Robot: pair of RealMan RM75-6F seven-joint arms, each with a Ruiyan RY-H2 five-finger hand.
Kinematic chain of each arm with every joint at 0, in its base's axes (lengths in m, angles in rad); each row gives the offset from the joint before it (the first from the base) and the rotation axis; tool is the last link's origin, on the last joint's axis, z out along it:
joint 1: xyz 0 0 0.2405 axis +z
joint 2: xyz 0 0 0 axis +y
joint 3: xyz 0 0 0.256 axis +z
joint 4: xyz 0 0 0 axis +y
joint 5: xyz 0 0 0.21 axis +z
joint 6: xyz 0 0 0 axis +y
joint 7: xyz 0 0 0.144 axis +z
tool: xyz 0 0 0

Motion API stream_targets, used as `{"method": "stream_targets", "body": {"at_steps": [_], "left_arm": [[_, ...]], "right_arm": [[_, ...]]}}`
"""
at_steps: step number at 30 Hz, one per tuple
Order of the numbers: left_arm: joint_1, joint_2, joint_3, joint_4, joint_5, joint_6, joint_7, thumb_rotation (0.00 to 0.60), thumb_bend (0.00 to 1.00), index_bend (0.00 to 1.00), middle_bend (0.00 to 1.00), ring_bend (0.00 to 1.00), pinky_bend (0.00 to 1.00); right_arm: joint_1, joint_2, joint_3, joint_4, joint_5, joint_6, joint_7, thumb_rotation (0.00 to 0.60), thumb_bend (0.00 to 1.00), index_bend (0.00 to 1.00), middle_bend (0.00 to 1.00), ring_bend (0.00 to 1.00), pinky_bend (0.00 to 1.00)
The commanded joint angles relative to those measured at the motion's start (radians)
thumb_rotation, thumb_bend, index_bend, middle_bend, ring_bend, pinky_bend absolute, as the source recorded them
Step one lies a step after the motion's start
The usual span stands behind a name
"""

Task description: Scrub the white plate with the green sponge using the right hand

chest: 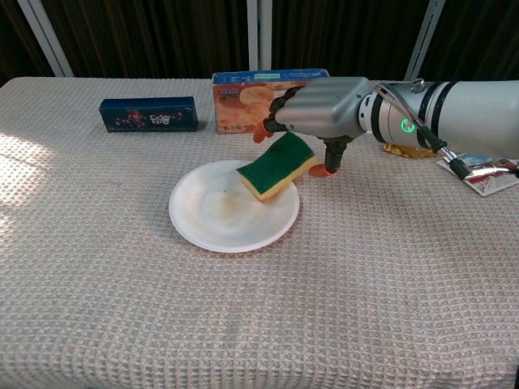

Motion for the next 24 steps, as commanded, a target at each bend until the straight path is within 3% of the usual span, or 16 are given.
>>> {"method": "stream_targets", "body": {"at_steps": [1,14,20,24], "left_arm": [[0.001,0.0,0.001,0.002,-0.002,-0.001,-0.002,0.6,0.04,0.16,0.07,0.07,0.13],[0.009,-0.004,-0.001,0.014,-0.004,0.006,-0.012,0.6,0.04,0.16,0.07,0.07,0.13],[0.01,-0.006,-0.002,0.021,-0.007,0.002,-0.018,0.6,0.04,0.16,0.07,0.07,0.13],[0.013,-0.007,-0.002,0.028,-0.01,0.003,-0.024,0.6,0.04,0.16,0.07,0.07,0.13]], "right_arm": [[0.008,-0.011,-0.008,0.012,0.002,0.0,0.003,0.6,0.24,0.16,0.15,0.0,0.0],[0.046,-0.04,-0.029,0.068,-0.007,0.011,0.003,0.6,0.26,0.24,0.2,0.0,0.0],[0.063,-0.061,-0.037,0.096,-0.017,0.016,-0.006,0.6,0.28,0.33,0.26,0.01,0.0],[0.066,-0.082,-0.04,0.119,-0.046,0.042,-0.002,0.6,0.3,0.47,0.31,0.09,0.01]]}}
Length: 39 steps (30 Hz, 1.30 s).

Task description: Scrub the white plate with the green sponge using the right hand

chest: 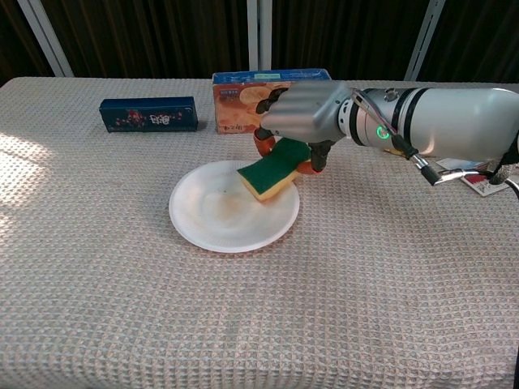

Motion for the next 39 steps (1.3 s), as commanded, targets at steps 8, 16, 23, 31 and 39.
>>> {"method": "stream_targets", "body": {"at_steps": [8,16,23,31,39], "left_arm": [[0.011,-0.008,0.0,0.015,-0.001,0.012,-0.016,0.6,0.04,0.16,0.07,0.07,0.13],[0.022,-0.022,0.004,0.041,0.0,0.02,-0.042,0.6,0.04,0.16,0.07,0.07,0.13],[0.029,-0.034,0.004,0.071,-0.01,0.017,-0.072,0.6,0.04,0.16,0.07,0.07,0.13],[0.031,-0.035,0.005,0.081,-0.007,0.017,-0.077,0.6,0.04,0.16,0.07,0.07,0.13],[0.028,-0.035,0.001,0.073,-0.004,0.015,-0.073,0.6,0.04,0.16,0.07,0.07,0.13]], "right_arm": [[0.014,0.026,-0.013,-0.047,-0.148,0.107,-0.066,0.6,0.33,0.63,0.41,0.16,0.04],[0.044,-0.036,-0.04,-0.037,-0.184,0.117,-0.247,0.6,0.35,0.65,0.43,0.19,0.05],[0.03,-0.116,-0.073,0.028,-0.218,0.13,-0.295,0.6,0.36,0.67,0.45,0.21,0.05],[0.007,-0.137,-0.057,0.069,-0.222,0.162,-0.307,0.6,0.37,0.69,0.47,0.22,0.05],[0.004,-0.094,-0.009,-0.01,-0.223,0.192,-0.294,0.6,0.37,0.69,0.47,0.22,0.05]]}}
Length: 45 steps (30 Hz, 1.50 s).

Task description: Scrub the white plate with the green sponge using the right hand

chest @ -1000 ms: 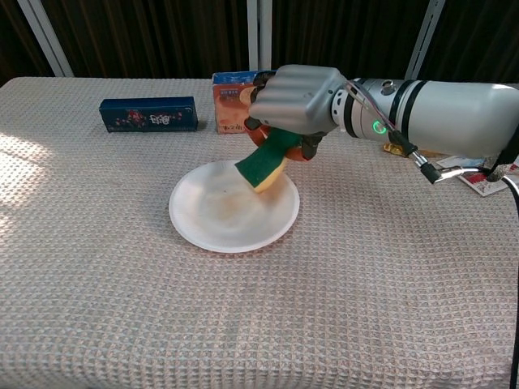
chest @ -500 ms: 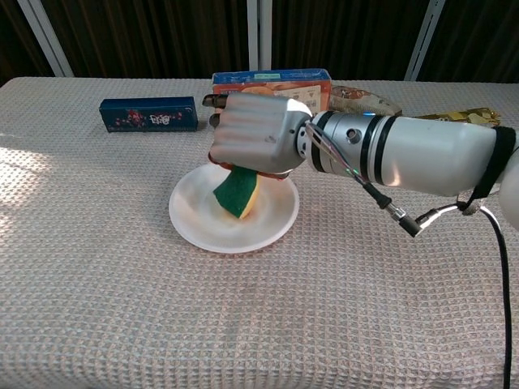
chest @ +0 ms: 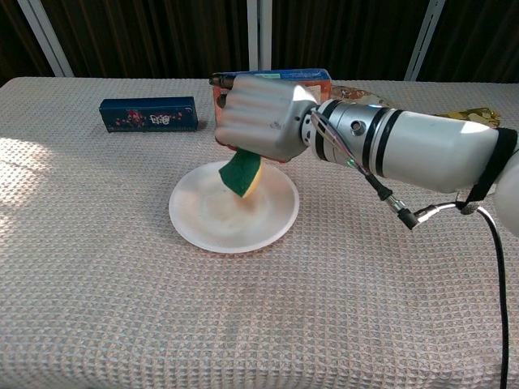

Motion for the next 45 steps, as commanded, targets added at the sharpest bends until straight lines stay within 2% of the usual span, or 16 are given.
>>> {"method": "stream_targets", "body": {"at_steps": [1,12,19,24,28,36,40,45], "left_arm": [[0.0,0.0,0.0,-0.001,0.001,0.0,0.002,0.6,0.04,0.16,0.07,0.07,0.13],[0.001,-0.001,-0.001,0.0,-0.01,-0.012,-0.002,0.6,0.04,0.16,0.07,0.07,0.13],[0.0,-0.003,-0.006,0.006,-0.013,-0.012,-0.006,0.6,0.04,0.16,0.07,0.07,0.13],[0.0,-0.004,-0.007,0.005,-0.011,-0.009,-0.003,0.6,0.04,0.16,0.07,0.07,0.13],[0.0,-0.002,-0.008,-0.001,-0.011,-0.009,0.001,0.6,0.04,0.16,0.07,0.07,0.13],[-0.001,0.001,-0.008,-0.007,-0.013,-0.013,0.006,0.6,0.04,0.16,0.07,0.07,0.13],[-0.004,-0.001,-0.009,-0.001,-0.011,-0.015,0.003,0.6,0.04,0.16,0.07,0.07,0.13],[-0.009,-0.004,-0.011,0.002,-0.01,-0.021,0.0,0.6,0.04,0.16,0.07,0.07,0.13]], "right_arm": [[0.005,-0.006,0.017,-0.026,-0.009,0.003,0.016,0.6,0.37,0.69,0.47,0.22,0.05],[0.007,-0.106,-0.031,0.102,0.002,-0.064,-0.039,0.6,0.37,0.68,0.47,0.22,0.02],[-0.02,-0.061,-0.022,0.124,0.009,-0.034,-0.051,0.6,0.37,0.68,0.47,0.22,0.0],[-0.026,-0.026,0.009,0.062,0.008,-0.007,-0.024,0.6,0.37,0.67,0.47,0.22,0.0],[-0.013,-0.05,0.014,0.035,-0.013,-0.015,0.0,0.6,0.37,0.67,0.47,0.22,0.0],[0.001,-0.133,-0.022,0.121,-0.022,-0.071,-0.028,0.6,0.37,0.66,0.47,0.22,0.0],[-0.018,-0.115,-0.029,0.16,-0.006,-0.07,-0.048,0.6,0.37,0.66,0.47,0.22,0.0],[-0.036,-0.08,-0.006,0.181,0.031,-0.056,-0.069,0.6,0.37,0.66,0.47,0.22,0.0]]}}
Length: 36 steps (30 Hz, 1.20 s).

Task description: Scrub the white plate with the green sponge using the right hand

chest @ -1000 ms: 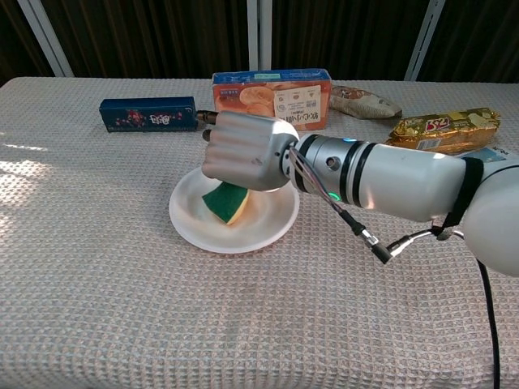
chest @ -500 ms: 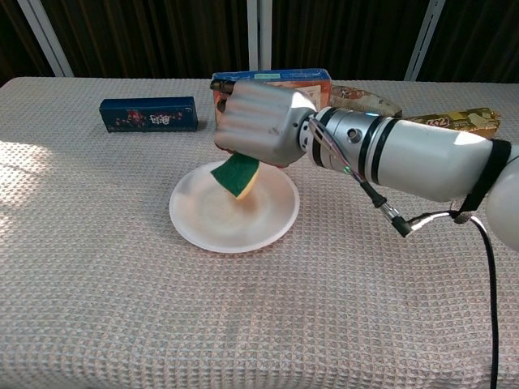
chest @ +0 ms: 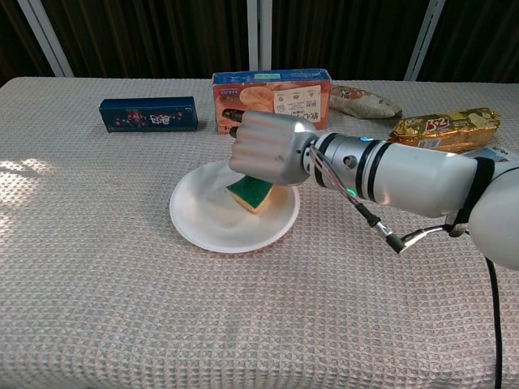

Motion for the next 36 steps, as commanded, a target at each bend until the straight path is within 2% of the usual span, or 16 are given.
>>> {"method": "stream_targets", "body": {"at_steps": [1,5,10,14,18,22,25,30,36], "left_arm": [[-0.002,0.0,-0.001,0.0,0.003,0.001,0.0,0.6,0.04,0.16,0.07,0.07,0.13],[-0.001,0.001,-0.002,-0.001,0.002,0.002,0.002,0.6,0.04,0.16,0.07,0.07,0.13],[-0.004,0.003,-0.002,-0.008,0.004,0.0,0.007,0.6,0.04,0.16,0.07,0.07,0.13],[-0.002,0.003,-0.001,-0.008,0.0,0.0,0.009,0.6,0.04,0.16,0.07,0.07,0.13],[-0.001,0.004,0.0,-0.007,0.0,0.0,0.009,0.6,0.04,0.16,0.07,0.07,0.13],[-0.002,0.004,0.0,-0.006,0.004,0.003,0.009,0.6,0.04,0.16,0.07,0.07,0.13],[-0.001,0.003,0.001,-0.004,0.006,0.005,0.007,0.6,0.04,0.16,0.07,0.07,0.13],[0.0,0.001,0.0,0.001,0.007,0.01,0.001,0.6,0.04,0.16,0.07,0.07,0.13],[-0.003,-0.004,-0.001,0.004,0.012,0.011,-0.002,0.6,0.04,0.16,0.07,0.07,0.12]], "right_arm": [[-0.009,0.02,0.018,0.0,0.017,0.012,-0.007,0.6,0.37,0.66,0.47,0.22,0.0],[-0.014,0.052,0.04,-0.086,-0.001,0.048,0.043,0.6,0.37,0.66,0.47,0.22,0.0],[-0.003,0.057,0.016,-0.146,-0.041,0.029,0.051,0.6,0.37,0.66,0.47,0.22,0.0],[0.006,0.017,-0.014,-0.104,-0.043,-0.015,0.02,0.6,0.37,0.66,0.47,0.22,0.0],[0.008,-0.012,-0.021,-0.038,-0.028,-0.034,-0.03,0.6,0.37,0.66,0.47,0.22,0.0],[0.005,-0.026,-0.003,0.022,0.009,-0.033,-0.073,0.6,0.37,0.66,0.47,0.23,0.0],[-0.011,-0.018,0.023,0.027,0.038,-0.006,-0.065,0.6,0.37,0.65,0.47,0.23,0.0],[-0.068,0.066,0.023,-0.088,0.036,0.061,0.01,0.6,0.37,0.64,0.46,0.23,0.0],[-0.188,0.2,-0.046,-0.239,0.028,0.143,0.106,0.6,0.37,0.58,0.44,0.22,0.0]]}}
